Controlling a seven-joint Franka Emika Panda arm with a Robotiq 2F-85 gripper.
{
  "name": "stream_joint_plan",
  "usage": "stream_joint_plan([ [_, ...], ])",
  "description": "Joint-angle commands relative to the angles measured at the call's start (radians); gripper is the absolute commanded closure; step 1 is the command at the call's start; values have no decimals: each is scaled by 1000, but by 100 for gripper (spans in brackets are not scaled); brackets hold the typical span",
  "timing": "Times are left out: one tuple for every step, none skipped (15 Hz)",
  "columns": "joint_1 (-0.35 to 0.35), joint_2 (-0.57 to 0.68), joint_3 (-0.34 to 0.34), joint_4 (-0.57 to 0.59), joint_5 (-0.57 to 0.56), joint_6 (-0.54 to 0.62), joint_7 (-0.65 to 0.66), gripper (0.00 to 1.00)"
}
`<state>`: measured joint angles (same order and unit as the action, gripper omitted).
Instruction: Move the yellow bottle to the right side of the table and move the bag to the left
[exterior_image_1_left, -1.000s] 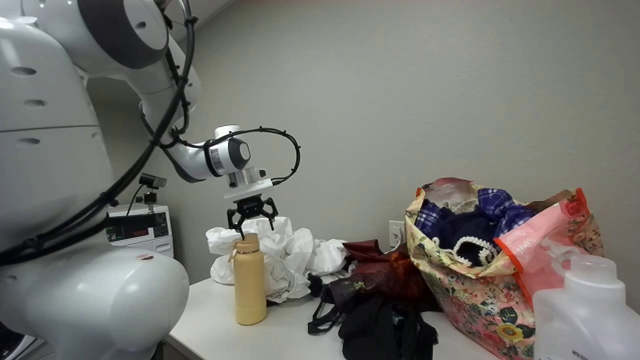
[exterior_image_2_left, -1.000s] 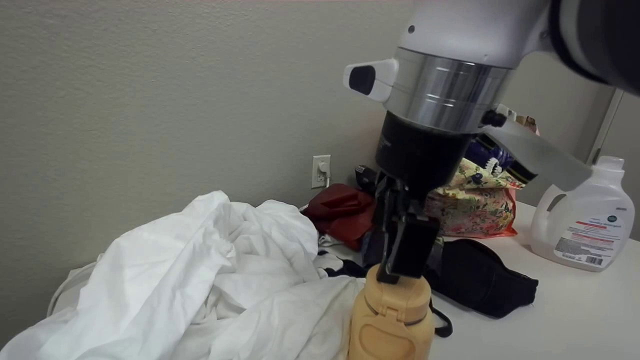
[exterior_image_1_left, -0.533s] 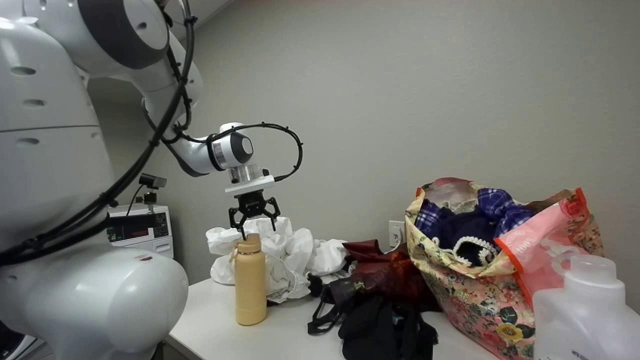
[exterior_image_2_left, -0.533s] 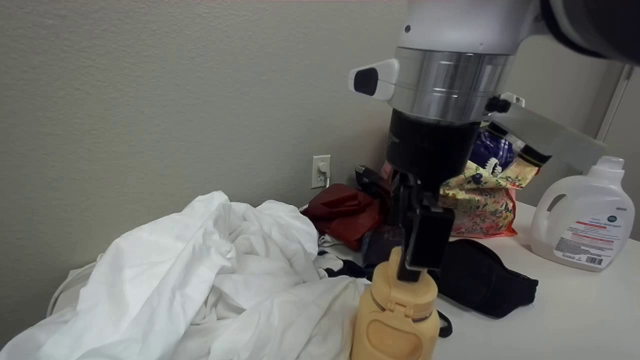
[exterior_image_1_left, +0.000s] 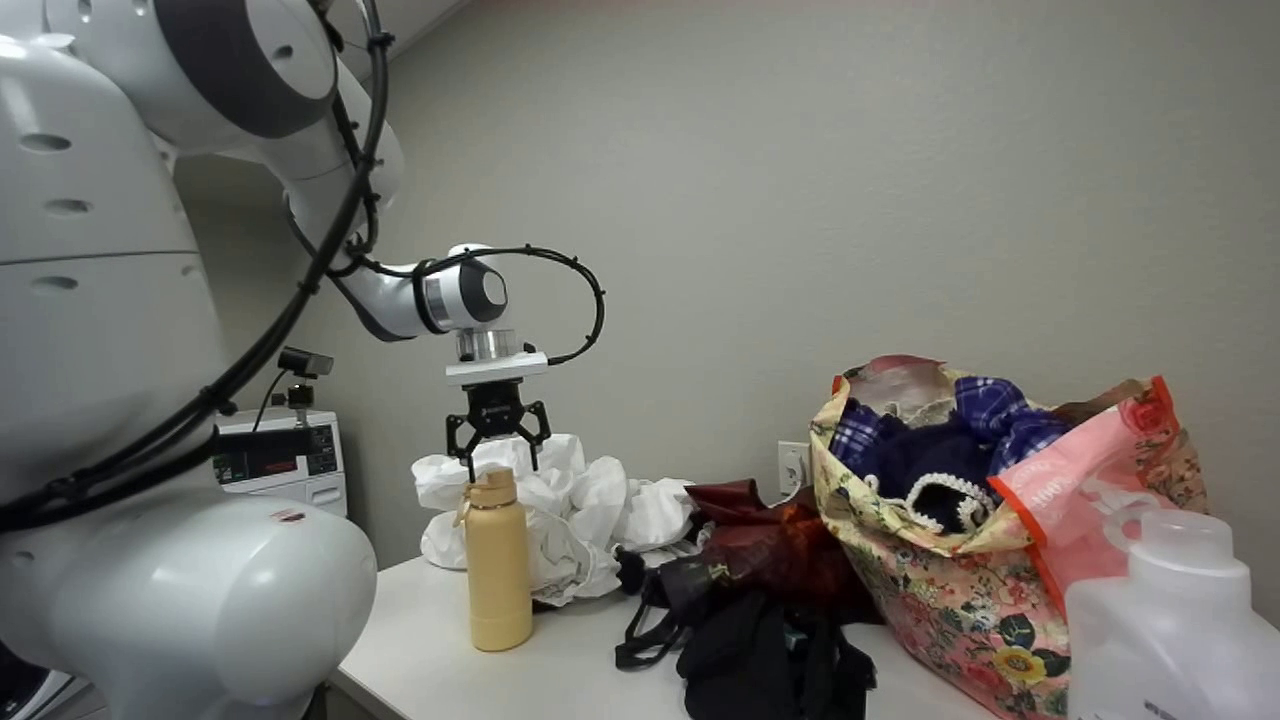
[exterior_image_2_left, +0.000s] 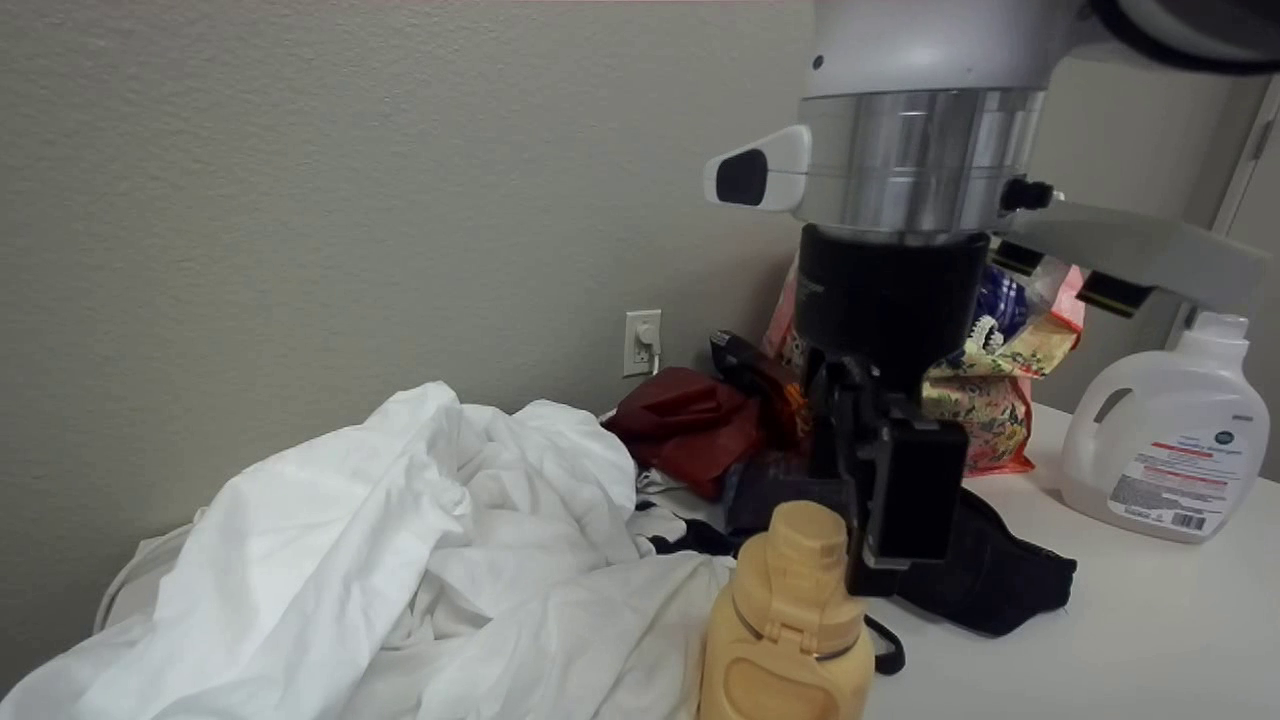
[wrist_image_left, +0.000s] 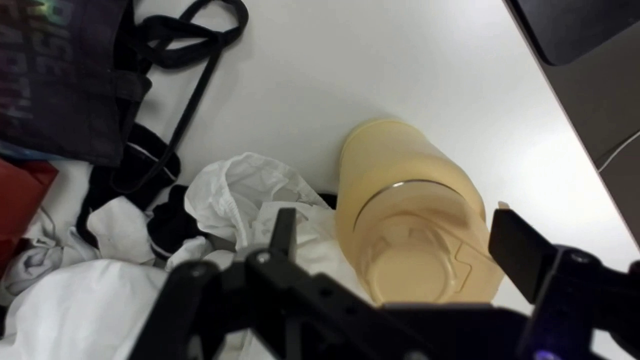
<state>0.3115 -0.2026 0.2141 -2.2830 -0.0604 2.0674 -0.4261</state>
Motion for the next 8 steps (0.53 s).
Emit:
stream_joint_plan([
  [5,-20,-5,6,65,-12,-54,0],
  [7,-21,-6,6,84,-10,-67,0],
  [7,-22,-6,7,94,-10,-69,0],
  [8,-22,-6,7,105,-11,-78,0],
  [8,-23,-6,6,114,-10,-80,0],
  [9,-23,-5,3,123,-5,-81,3],
  [10,-23,-6,1,130,2,-81,4],
  [12,-22,-6,0,140,8,-83,2],
])
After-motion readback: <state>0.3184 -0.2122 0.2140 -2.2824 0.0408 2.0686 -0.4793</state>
